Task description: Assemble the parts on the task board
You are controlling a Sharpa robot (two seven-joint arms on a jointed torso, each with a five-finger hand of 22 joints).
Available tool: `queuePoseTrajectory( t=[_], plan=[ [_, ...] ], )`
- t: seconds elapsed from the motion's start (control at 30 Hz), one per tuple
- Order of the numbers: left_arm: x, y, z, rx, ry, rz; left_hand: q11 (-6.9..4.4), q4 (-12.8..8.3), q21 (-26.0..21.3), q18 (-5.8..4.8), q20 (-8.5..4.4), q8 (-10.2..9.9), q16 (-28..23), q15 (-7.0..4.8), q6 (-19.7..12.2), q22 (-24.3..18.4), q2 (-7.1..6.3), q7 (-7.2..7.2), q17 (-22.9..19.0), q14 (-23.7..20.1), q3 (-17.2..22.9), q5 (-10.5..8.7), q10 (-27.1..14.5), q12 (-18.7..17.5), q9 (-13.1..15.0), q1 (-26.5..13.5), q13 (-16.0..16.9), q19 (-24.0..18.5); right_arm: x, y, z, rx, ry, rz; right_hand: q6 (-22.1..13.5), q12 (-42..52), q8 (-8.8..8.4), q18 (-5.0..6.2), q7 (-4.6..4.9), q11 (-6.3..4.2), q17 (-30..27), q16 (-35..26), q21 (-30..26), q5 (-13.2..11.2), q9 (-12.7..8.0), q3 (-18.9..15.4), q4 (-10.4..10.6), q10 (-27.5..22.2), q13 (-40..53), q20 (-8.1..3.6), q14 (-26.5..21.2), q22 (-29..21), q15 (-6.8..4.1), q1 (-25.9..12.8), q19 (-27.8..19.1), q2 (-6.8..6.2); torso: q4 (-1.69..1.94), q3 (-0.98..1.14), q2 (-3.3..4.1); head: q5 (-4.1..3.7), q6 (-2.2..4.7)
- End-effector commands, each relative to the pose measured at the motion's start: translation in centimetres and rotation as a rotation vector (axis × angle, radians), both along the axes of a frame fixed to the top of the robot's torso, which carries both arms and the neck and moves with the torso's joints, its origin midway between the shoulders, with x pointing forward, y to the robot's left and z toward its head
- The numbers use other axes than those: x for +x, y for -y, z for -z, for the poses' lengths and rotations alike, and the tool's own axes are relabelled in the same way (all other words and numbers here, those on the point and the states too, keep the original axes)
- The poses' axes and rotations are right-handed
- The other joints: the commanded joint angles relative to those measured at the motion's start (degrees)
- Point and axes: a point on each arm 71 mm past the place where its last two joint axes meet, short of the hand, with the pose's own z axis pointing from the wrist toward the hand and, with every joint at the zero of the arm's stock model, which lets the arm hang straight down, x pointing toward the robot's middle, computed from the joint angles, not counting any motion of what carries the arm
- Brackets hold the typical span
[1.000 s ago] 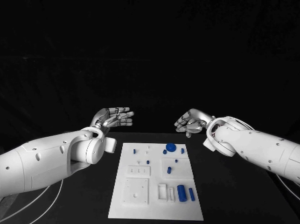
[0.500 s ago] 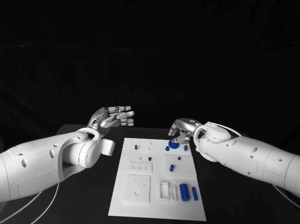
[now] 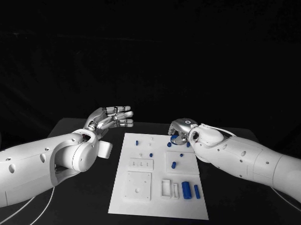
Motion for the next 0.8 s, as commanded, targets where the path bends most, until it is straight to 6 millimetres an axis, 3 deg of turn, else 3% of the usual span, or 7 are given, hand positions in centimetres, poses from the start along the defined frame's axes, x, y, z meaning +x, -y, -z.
queuePoseTrajectory(
  t=[0.03, 0.43, 0.63, 0.8],
  plan=[
    [-0.20, 0.35, -0.44, -0.010, 0.015, 0.034, 0.20, -0.1, 0.1, -0.93, 0.03, 0.2, -0.2, 0.03, 0.1, -0.1, -0.04, 0.02, 0.0, -0.4, -0.3, 0.15, -0.3, 0.3, 0.1, -0.4, 0.1, -0.6, 0.16, 0.07, -0.08, -0.049, 0.066, 0.015, -0.1, 0.2, 0.20, 1.06, -0.07, -0.01, -0.3, 0.3, -0.8, -0.7, 0.1, 0.4, 0.4, -0.6, 0.0, 0.09, -0.2, 0.8, 0.38, 0.1, 0.5, -0.82, 0.64, -0.10, 1.35, -0.56, 0.12],
    [-0.40, 0.53, -0.99, -0.014, 0.021, 0.046, 0.27, -0.1, 0.2, -0.90, 0.10, 0.2, -0.2, 0.10, 0.1, -0.3, -0.04, 0.04, 0.0, -0.6, -0.5, 0.16, -0.5, 0.3, 0.1, -0.4, 0.1, -0.7, 0.37, 0.10, 0.27, -0.065, 0.072, 0.026, -0.1, 0.2, 0.19, 1.08, -0.06, 0.01, -0.7, 0.6, -3.2, -1.1, 0.1, 0.8, 0.7, -0.6, 0.0, 0.10, -0.3, 3.8, 0.39, 0.3, 1.3, -1.07, 1.32, -0.22, 3.26, -1.35, 0.54],
    [-0.33, 0.51, -1.02, -0.013, 0.022, 0.045, 0.27, -0.1, 0.2, -0.90, 0.10, 0.2, -0.2, 0.10, 0.1, -0.3, -0.04, 0.04, 0.0, -0.6, -0.5, 0.16, -0.5, 0.3, 0.1, -0.4, 0.1, -0.7, 0.40, 0.22, 0.47, -0.071, 0.064, 0.029, -0.1, 0.3, 0.20, 1.09, -0.05, 0.01, -0.9, 0.9, -6.2, -0.9, 0.1, 1.2, 0.5, -0.5, 0.0, 0.11, -0.3, 7.8, 0.41, -0.1, 2.1, -1.07, 1.40, -0.34, 3.86, -1.75, 0.30],
    [-0.24, 0.50, -0.99, -0.013, 0.022, 0.045, 0.27, 0.0, 0.2, -0.87, 0.14, 0.2, -0.2, 0.12, 0.2, -0.5, 0.09, 0.03, 0.0, -0.7, -0.5, 0.16, -0.5, 0.3, 0.1, -0.3, 0.1, -0.8, 0.46, 0.41, 0.68, -0.077, 0.055, 0.035, 0.0, 0.2, 0.20, 1.07, -0.13, -0.06, -0.9, 0.9, -6.5, -0.4, 0.1, 1.3, 0.5, -0.4, 0.0, 0.08, -0.2, 8.1, 0.37, -0.1, 2.2, -1.07, 1.42, -0.45, 4.32, -1.96, 0.19]
  ],
)
